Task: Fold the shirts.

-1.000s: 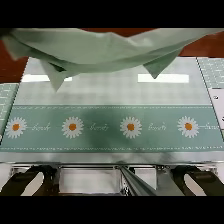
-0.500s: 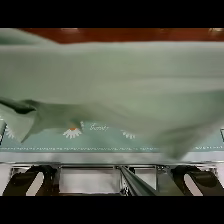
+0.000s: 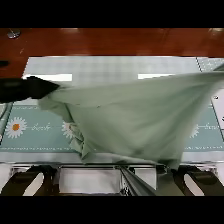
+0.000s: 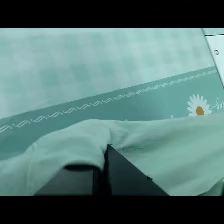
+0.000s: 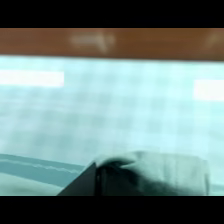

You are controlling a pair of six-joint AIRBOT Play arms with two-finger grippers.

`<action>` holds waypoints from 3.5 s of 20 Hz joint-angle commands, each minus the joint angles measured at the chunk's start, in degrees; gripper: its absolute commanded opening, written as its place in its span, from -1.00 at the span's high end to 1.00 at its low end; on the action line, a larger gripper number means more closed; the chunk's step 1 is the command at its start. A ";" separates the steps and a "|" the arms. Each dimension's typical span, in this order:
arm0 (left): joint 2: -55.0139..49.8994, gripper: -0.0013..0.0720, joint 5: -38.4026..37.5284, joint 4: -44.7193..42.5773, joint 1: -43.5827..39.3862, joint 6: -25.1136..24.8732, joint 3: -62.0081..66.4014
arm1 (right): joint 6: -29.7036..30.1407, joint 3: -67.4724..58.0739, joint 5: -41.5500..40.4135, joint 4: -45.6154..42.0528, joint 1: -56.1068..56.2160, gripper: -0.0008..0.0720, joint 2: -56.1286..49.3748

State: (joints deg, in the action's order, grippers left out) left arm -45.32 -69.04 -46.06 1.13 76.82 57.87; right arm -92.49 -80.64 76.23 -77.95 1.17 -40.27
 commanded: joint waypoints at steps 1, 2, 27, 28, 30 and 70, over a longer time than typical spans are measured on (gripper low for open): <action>-12.92 0.91 13.84 0.92 -4.13 -2.71 -4.22 | -1.97 4.50 -8.35 -5.22 -0.11 0.89 -12.96; -17.70 0.91 16.59 1.05 -4.76 -2.69 -2.23 | -2.03 3.48 -10.47 -4.24 -0.83 0.89 -18.18; -23.10 -0.96 -1.49 -9.29 26.56 2.23 -9.01 | 8.26 20.41 -8.04 15.52 -33.53 -0.72 -27.02; -20.96 -0.95 1.16 -3.61 28.35 -2.19 -15.30 | 12.35 28.09 -10.75 20.11 -35.06 -0.70 -23.41; -18.67 -0.95 6.01 1.25 29.90 -4.42 -24.74 | 18.29 40.74 -12.26 25.62 -36.96 -0.70 -17.51; -22.16 0.91 15.15 9.75 10.29 -13.16 -25.83 | 7.80 43.91 -17.14 20.90 -20.65 -0.14 -30.32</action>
State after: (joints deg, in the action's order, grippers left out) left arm -67.48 -53.98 -36.69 11.38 63.64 31.90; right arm -83.66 -34.22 61.30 -58.33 -22.98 -67.72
